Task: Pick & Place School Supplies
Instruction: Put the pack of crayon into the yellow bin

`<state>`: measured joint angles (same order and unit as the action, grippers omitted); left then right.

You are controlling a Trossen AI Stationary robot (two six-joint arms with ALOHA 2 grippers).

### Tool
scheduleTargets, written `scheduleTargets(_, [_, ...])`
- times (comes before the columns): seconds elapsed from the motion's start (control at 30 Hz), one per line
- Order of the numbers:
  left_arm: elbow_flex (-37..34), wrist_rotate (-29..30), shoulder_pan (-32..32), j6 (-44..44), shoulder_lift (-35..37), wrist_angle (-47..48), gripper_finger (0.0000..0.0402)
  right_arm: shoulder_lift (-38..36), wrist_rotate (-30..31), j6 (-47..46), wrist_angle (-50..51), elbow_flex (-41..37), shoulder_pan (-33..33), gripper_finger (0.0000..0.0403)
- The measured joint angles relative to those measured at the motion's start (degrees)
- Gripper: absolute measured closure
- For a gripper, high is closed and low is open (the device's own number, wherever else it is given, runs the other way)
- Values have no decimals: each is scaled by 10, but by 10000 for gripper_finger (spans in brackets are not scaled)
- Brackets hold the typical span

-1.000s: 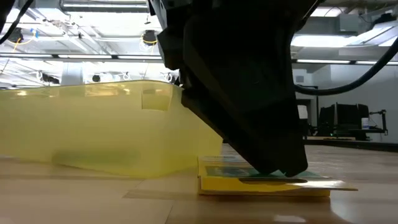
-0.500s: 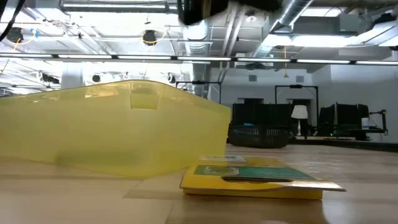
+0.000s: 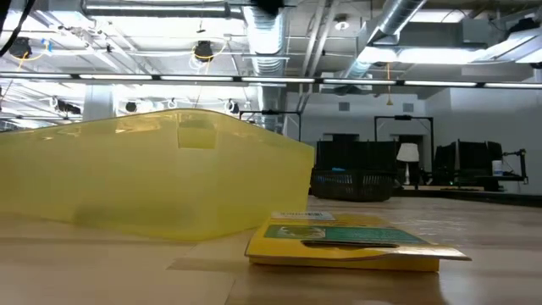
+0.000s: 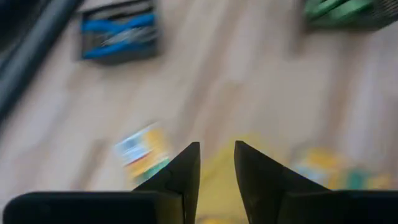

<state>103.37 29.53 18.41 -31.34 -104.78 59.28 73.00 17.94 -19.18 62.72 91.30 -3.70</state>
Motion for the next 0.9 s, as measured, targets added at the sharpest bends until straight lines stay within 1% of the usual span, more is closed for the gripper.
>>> scheduleTargets(0.07, [0, 0, -29, 27, 7, 56, 305, -1, -41, 16, -31, -37, 41, 335])
scheduleTargets(0.17, [0, -3, -79, 76, 8, 107, 298, -1, -121, 20, -111, -91, 99, 335])
scheduleTargets(0.23, [-6, -29, -122, 117, 9, 111, 296, -1, -154, 20, -149, -116, 135, 335])
scheduleTargets(0.3, [-33, -89, -174, 151, 11, 89, 298, 6, -177, 4, -185, -130, 167, 335])
scheduleTargets(0.33, [-52, -130, -200, 163, 11, 75, 300, 9, -186, -4, -191, -134, 181, 335])
scheduleTargets(0.4, [-99, -223, -249, 197, 9, 31, 307, 14, -194, -14, -196, -136, 204, 335])
scheduleTargets(0.47, [-154, -288, -283, 238, 9, -23, 317, 11, -196, -28, -215, -134, 220, 335])
scheduleTargets(0.5, [-181, -308, -294, 258, 9, -44, 324, 9, -197, -35, -218, -134, 228, 335])
scheduleTargets(0.57, [-226, -331, -310, 301, 9, -58, 343, 5, -197, -55, -231, -134, 241, 335])
scheduleTargets(0.7, [-289, -381, -321, 367, 9, -85, 391, -6, -196, -83, -237, -134, 263, 335])
scheduleTargets(0.8, [-305, -420, -319, 384, 9, -120, 395, -7, -197, -83, -248, -134, 278, 335])
scheduleTargets(0.9, [-309, -438, -314, 386, 9, -175, 397, -7, -197, -81, -261, -134, 297, 335])
